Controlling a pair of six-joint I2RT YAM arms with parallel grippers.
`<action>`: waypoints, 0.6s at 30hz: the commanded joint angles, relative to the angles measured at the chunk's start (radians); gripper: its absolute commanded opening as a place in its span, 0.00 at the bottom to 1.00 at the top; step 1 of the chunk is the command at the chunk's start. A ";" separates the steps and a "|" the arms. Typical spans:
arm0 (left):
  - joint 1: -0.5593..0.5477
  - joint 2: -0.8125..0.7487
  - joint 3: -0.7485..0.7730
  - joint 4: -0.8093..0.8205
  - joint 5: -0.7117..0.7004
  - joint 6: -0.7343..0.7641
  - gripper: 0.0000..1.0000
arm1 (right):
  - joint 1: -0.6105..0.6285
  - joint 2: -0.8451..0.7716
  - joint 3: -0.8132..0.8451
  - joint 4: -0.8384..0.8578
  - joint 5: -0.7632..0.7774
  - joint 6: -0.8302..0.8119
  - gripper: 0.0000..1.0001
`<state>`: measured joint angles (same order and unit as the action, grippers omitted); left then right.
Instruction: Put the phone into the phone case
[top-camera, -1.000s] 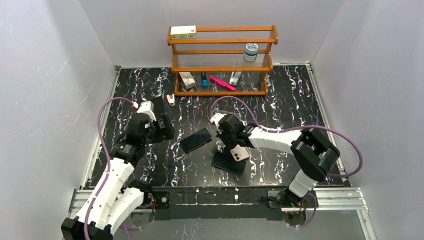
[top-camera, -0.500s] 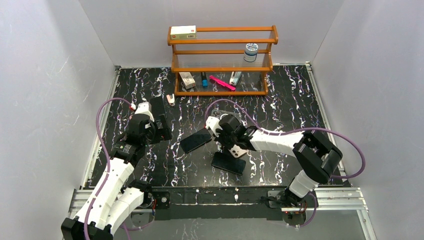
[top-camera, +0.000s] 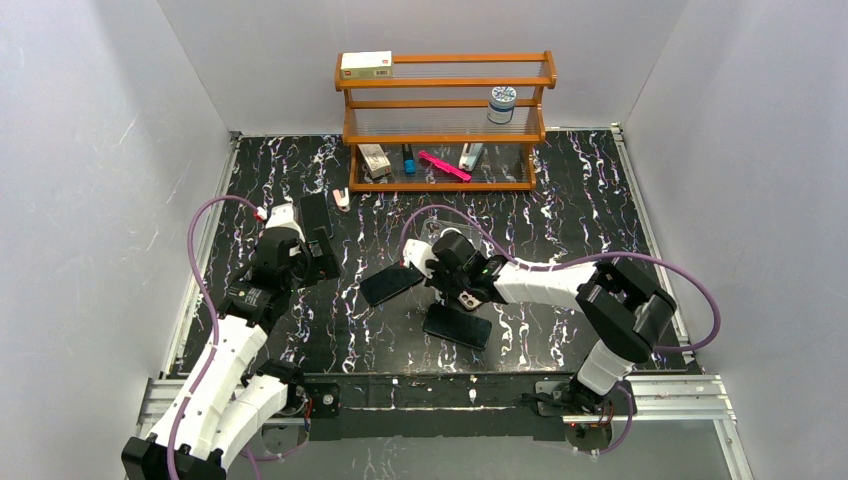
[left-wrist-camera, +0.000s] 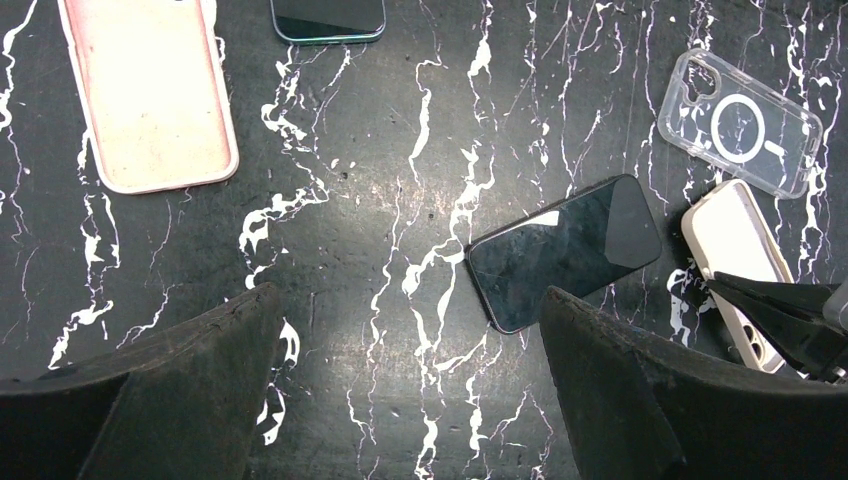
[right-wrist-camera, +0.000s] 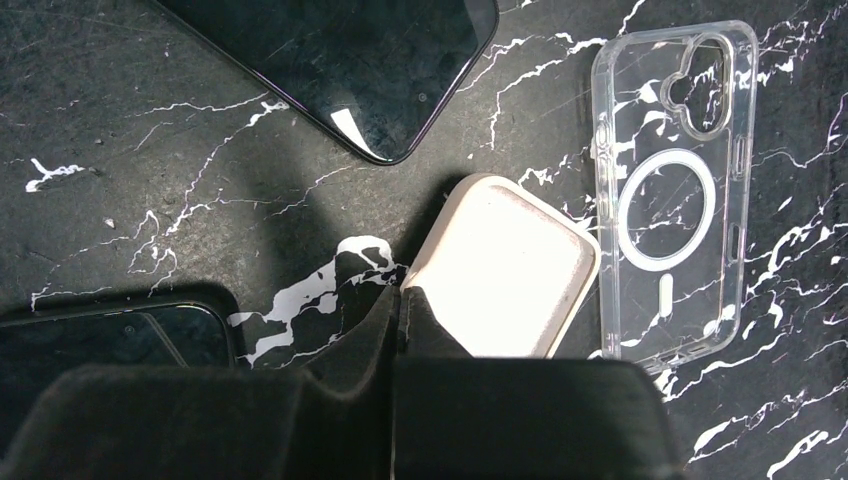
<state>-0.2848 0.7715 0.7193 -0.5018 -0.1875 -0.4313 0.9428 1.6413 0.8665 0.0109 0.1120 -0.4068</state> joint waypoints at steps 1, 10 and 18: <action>0.003 -0.005 0.039 -0.031 -0.045 -0.016 0.98 | 0.010 -0.018 0.036 0.013 -0.012 -0.023 0.19; 0.003 -0.060 0.052 -0.052 -0.102 -0.029 0.98 | 0.010 0.006 0.146 -0.064 -0.218 -0.002 0.68; 0.004 -0.147 0.055 -0.076 -0.206 -0.050 0.98 | 0.009 0.107 0.209 0.019 -0.285 -0.114 0.96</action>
<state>-0.2848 0.6670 0.7429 -0.5529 -0.3023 -0.4610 0.9497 1.6905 1.0119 -0.0101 -0.0944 -0.4461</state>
